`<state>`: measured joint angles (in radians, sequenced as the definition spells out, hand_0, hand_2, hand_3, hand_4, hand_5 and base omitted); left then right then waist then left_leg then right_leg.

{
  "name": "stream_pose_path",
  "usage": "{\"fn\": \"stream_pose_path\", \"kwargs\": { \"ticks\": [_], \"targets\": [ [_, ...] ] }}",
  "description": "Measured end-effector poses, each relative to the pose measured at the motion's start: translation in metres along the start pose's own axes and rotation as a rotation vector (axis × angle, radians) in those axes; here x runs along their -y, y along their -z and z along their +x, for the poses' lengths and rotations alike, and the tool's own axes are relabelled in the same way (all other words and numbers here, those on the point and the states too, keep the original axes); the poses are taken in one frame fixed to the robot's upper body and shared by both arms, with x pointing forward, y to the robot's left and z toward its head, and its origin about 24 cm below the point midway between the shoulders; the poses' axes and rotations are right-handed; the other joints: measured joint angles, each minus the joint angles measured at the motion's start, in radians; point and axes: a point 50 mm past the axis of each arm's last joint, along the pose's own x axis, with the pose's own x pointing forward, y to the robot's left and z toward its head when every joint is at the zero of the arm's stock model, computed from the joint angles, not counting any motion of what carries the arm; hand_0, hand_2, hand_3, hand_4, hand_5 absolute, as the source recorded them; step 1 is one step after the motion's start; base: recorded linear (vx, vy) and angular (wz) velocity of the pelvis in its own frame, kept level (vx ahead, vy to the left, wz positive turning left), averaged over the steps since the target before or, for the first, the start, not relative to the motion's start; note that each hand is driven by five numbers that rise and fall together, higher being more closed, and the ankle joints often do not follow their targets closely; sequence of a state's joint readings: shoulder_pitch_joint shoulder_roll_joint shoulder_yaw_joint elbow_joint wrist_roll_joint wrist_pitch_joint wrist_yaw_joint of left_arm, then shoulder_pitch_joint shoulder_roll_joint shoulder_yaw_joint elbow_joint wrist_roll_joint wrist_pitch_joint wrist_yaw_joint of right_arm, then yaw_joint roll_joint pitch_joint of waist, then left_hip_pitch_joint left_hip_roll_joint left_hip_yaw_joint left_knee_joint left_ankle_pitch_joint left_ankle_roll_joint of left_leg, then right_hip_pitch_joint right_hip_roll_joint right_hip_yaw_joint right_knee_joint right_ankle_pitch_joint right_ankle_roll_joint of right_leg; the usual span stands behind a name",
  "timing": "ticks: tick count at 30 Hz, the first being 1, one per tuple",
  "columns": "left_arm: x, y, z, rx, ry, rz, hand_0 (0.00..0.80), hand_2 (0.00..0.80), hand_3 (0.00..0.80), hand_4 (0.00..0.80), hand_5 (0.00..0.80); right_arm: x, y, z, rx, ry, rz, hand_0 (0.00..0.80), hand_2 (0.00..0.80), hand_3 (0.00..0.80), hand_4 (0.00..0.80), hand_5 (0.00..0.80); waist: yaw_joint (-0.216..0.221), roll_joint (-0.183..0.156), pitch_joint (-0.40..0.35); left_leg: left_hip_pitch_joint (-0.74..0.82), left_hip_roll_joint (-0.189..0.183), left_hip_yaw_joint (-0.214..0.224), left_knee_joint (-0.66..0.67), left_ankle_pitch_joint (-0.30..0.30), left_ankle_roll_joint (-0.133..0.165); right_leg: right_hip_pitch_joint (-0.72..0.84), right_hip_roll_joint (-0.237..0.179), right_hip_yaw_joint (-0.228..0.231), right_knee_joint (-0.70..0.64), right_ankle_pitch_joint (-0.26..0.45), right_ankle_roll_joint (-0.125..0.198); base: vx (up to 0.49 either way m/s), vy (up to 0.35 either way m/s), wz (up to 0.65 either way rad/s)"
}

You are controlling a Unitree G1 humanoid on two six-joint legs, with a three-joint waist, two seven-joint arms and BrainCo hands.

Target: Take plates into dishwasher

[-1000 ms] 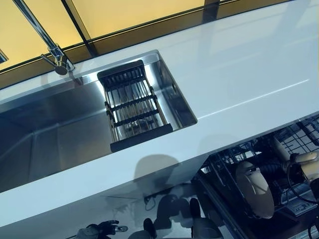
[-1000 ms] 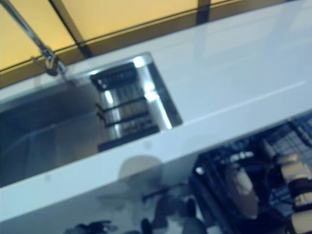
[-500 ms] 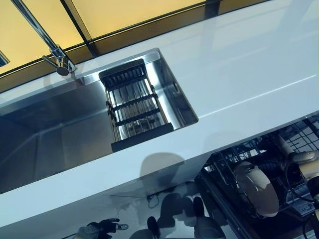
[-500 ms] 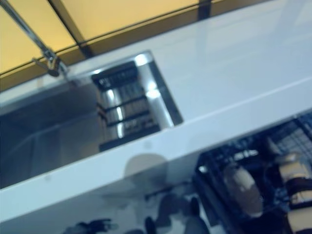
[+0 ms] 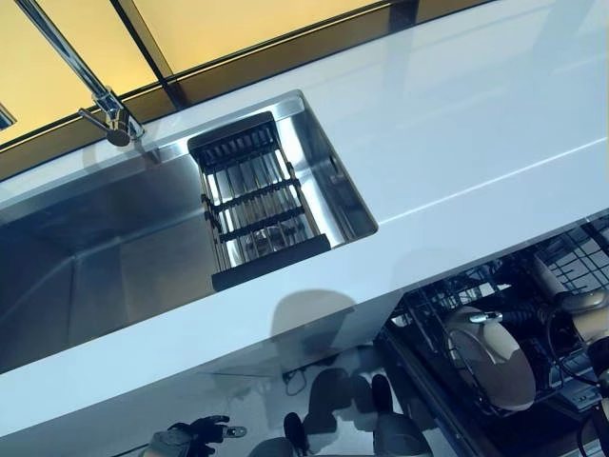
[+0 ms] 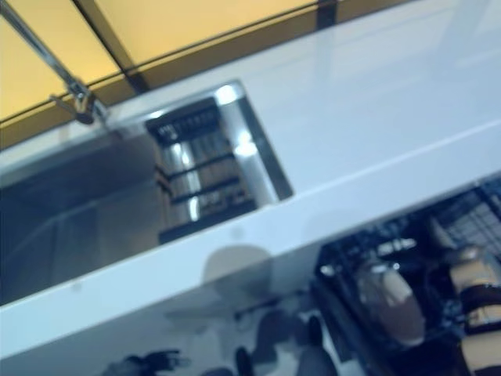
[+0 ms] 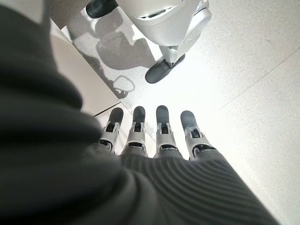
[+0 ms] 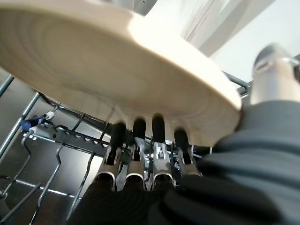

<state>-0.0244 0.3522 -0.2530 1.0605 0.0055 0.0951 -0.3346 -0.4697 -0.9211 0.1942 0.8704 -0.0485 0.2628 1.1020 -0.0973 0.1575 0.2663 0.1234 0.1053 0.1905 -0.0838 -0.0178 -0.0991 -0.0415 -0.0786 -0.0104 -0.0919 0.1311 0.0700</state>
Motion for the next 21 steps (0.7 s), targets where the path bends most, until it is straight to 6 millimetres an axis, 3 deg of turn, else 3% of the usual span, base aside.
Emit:
{"fn": "stream_pose_path", "kwargs": {
  "ticks": [6,13,16,21],
  "targets": [
    [0.000,0.000,0.000,-0.006,-0.001,-0.004,0.000,0.000,0.000,0.000,0.000,0.010,-0.007,-0.023,0.004,0.044,-0.017,0.000,0.000,0.000,0.000,0.000,-0.008,-0.022,0.014,0.004,0.000,0.001,0.000,0.000,0.000,0.004,0.002,0.002,0.000,0.001,0.000,0.000,0.000,0.00],
    [-0.008,0.001,-0.002,0.001,-0.034,-0.045,0.000,0.000,0.000,0.000,0.000,0.014,-0.040,-0.062,0.109,0.081,-0.109,0.000,0.000,0.000,0.000,0.000,-0.039,-0.083,0.021,0.022,0.000,0.000,-0.001,-0.001,0.000,0.011,0.009,0.020,0.001,0.003,0.000,0.042,-0.009,-0.06],
    [-0.015,0.010,-0.004,-0.035,-0.087,-0.087,0.000,0.000,0.000,0.000,0.000,0.011,-0.059,-0.076,0.205,0.089,-0.158,0.000,0.000,0.000,0.000,0.000,-0.057,-0.116,0.004,0.029,0.003,-0.001,-0.001,-0.001,0.000,0.015,0.009,0.028,0.000,0.003,0.000,0.060,-0.091,-0.08],
    [-0.024,0.026,-0.008,-0.119,-0.167,-0.149,0.000,0.000,0.000,0.000,0.000,0.006,-0.074,-0.090,0.334,0.095,-0.153,0.000,0.000,0.000,0.000,0.000,-0.063,-0.157,-0.023,0.043,0.015,-0.013,0.001,-0.005,0.004,0.032,0.021,0.026,0.006,0.000,-0.003,0.034,-0.174,-0.01]
  ]
}}
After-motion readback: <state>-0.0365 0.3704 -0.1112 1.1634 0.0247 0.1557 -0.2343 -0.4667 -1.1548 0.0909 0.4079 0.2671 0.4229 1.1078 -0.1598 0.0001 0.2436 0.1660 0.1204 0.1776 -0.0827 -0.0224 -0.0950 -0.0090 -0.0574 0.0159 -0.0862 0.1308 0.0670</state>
